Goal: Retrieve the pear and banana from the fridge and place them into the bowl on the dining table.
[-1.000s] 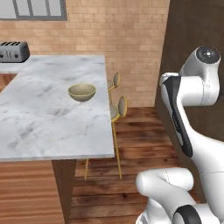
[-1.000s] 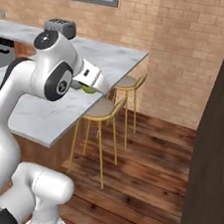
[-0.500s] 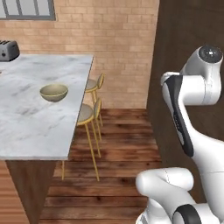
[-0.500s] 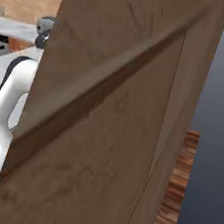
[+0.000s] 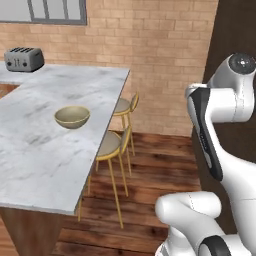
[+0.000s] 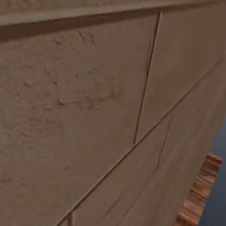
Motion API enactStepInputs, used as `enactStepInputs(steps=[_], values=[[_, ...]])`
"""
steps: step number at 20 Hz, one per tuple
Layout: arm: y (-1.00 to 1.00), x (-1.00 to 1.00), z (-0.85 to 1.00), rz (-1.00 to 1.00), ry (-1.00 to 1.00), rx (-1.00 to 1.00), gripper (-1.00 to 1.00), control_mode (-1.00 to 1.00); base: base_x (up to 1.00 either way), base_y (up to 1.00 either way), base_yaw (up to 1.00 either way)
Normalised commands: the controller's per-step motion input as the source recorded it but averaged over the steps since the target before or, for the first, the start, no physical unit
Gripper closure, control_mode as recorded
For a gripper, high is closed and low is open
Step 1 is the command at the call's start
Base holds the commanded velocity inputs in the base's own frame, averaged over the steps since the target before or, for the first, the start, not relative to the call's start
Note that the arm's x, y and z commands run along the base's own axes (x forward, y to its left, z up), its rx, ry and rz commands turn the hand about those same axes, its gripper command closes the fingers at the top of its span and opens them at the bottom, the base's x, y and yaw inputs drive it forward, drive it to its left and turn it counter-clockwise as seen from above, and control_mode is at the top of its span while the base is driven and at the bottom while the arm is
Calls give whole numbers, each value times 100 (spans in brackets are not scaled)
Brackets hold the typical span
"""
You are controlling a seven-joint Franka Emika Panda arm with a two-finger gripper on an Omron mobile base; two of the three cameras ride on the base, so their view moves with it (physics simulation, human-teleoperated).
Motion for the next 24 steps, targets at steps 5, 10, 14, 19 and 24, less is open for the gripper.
enactStepInputs(steps=[5, 10, 14, 19, 24], values=[[0, 0, 0, 0, 0, 0, 100, 100, 75, -47, 42], [0, 0, 0, 0, 0, 0, 100, 100, 82, -44, 46], [0, 0, 0, 0, 0, 0, 100, 100, 91, -23, 47], [0, 0, 0, 0, 0, 0, 100, 100, 99, -8, 49], [0, 0, 0, 0, 0, 0, 100, 100, 100, 0, 46]])
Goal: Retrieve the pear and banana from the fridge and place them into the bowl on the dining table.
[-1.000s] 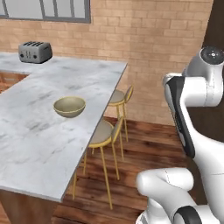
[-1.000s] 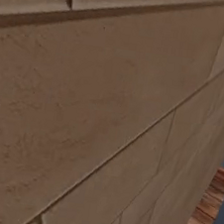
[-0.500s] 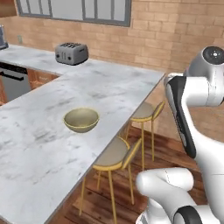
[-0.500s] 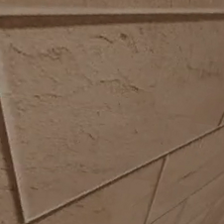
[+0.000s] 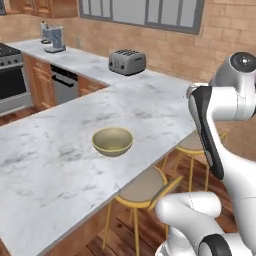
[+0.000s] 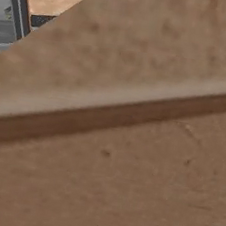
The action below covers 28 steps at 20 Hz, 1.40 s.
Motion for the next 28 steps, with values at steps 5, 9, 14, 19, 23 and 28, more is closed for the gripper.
enactStepInputs(steps=[5, 9, 14, 19, 23, 28], values=[[0, 0, 0, 0, 0, 0, 100, 100, 100, 1, 45], [0, 0, 0, 0, 0, 0, 100, 100, 100, 3, 42], [0, 0, 0, 0, 0, 0, 100, 100, 89, 12, 38], [0, 0, 0, 0, 0, 0, 100, 100, 66, 10, 43], [0, 0, 0, 0, 0, 0, 100, 100, 53, 16, 43], [0, 0, 0, 0, 0, 0, 100, 100, 52, 34, 41]])
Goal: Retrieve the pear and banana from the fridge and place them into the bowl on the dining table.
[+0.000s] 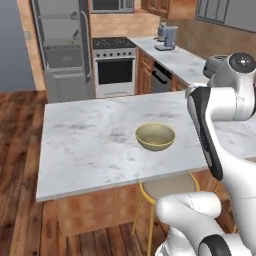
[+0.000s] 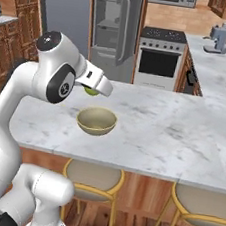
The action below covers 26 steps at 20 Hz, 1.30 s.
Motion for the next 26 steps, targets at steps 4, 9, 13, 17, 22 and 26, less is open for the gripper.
enactStepInputs(steps=[4, 9, 13, 17, 22, 26], values=[[0, 0, 0, 0, 0, 0, 100, 100, 50, 36, 40], [0, 0, 0, 0, 0, 0, 100, 100, 51, 34, 39], [12, 31, -24, 29, 11, 1, 100, -100, 12, 8, 10], [0, 51, -37, 38, 18, 4, 100, -100, 0, 0, 0], [-2, 61, -53, 34, 26, 5, 100, -100, 0, 0, 0], [0, 66, -44, 15, 20, 2, 100, -100, 0, 0, 0]])
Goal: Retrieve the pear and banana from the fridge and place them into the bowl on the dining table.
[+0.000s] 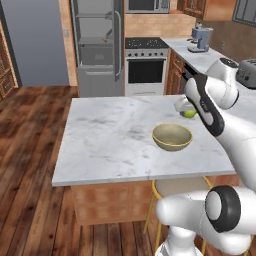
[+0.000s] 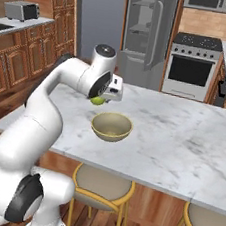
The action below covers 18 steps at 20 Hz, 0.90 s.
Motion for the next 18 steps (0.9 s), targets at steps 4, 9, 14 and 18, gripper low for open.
enactStepInputs(steps=[4, 9, 14, 18], values=[[0, 42, -25, -5, 7, -1, 100, -100, 0, 0, 0], [0, 20, -10, -22, 2, -4, 100, -100, 0, 0, 0], [0, 19, -23, -20, 0, -3, 100, -100, 0, 0, 0], [0, 16, -35, -9, 1, 0, 100, -100, 0, 0, 0]])
